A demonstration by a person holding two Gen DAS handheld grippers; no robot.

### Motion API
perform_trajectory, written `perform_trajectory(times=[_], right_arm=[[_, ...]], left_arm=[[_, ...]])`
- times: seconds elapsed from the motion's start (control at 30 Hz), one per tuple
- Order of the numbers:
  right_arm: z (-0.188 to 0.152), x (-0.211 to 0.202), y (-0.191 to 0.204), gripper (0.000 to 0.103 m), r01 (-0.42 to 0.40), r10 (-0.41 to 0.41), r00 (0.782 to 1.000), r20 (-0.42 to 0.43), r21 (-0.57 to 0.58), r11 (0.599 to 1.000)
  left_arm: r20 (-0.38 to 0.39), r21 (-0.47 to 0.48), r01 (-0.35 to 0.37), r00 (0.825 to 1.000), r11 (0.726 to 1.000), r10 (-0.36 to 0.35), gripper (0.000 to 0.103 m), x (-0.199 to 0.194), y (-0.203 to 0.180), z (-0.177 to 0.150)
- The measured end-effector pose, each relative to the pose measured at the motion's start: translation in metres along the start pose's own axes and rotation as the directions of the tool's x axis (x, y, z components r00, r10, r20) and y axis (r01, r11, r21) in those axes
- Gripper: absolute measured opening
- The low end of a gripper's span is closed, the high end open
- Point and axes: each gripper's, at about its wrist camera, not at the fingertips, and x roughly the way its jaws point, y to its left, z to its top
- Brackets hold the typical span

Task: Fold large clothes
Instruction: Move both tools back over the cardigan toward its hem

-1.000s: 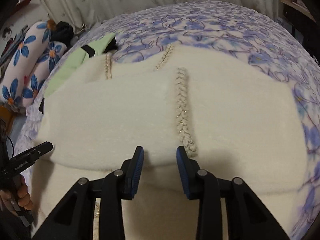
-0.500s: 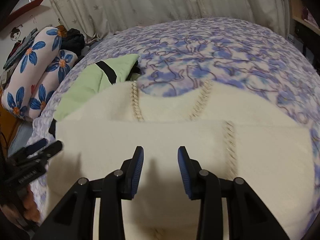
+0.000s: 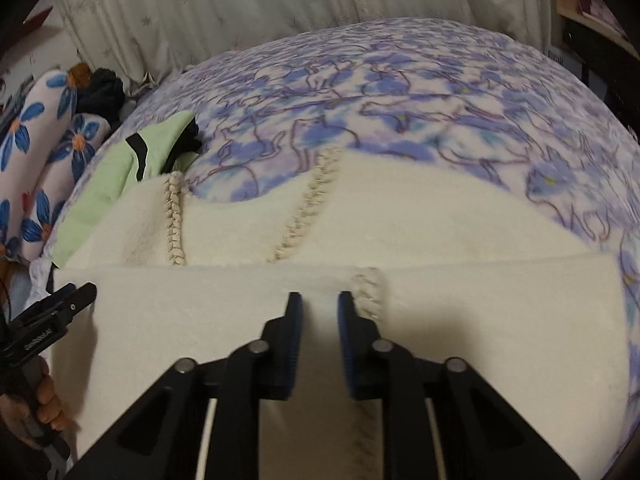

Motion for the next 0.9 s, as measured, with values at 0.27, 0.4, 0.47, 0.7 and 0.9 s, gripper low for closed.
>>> perform_trajectory(times=[0.27, 0.4, 0.47, 0.7, 0.9], right_arm=[[-0.015, -0.029, -0.014, 0.02, 0.04, -0.039, 0.999, -0.014, 0.044, 0.998], [-0.031, -0.058, -0.02, 0.021, 0.029, -0.029, 1.0, -0.005, 0.064, 0.998], [-0.039, -0.076, -0.021, 0.021, 0.023, -0.024, 1.0, 0.006, 0.065, 0.998], [-0.073, -0.149, -0.022, 0.021, -0.027, 0.022, 0.998, 0.061, 0.087, 0.996], [-0.105, -0.203, -0.019, 0.021, -0.054, 0.047, 0.995, 0.089, 0.07, 0.996]], left_arm=[[-0.06, -0.06, 0.014, 0.998, 0.998, -0.018, 0.073, -0.022, 0.015, -0.012], [-0.058, -0.072, 0.024, 0.998, 0.997, -0.028, 0.073, -0.052, 0.024, -0.026], [-0.052, -0.071, 0.027, 0.998, 0.997, -0.031, 0.073, -0.073, 0.029, -0.034], [-0.03, -0.047, 0.014, 0.999, 0.999, -0.016, 0.073, -0.147, 0.041, -0.066], [-0.011, -0.025, 0.003, 1.0, 1.0, -0.004, 0.077, -0.205, 0.047, -0.102]])
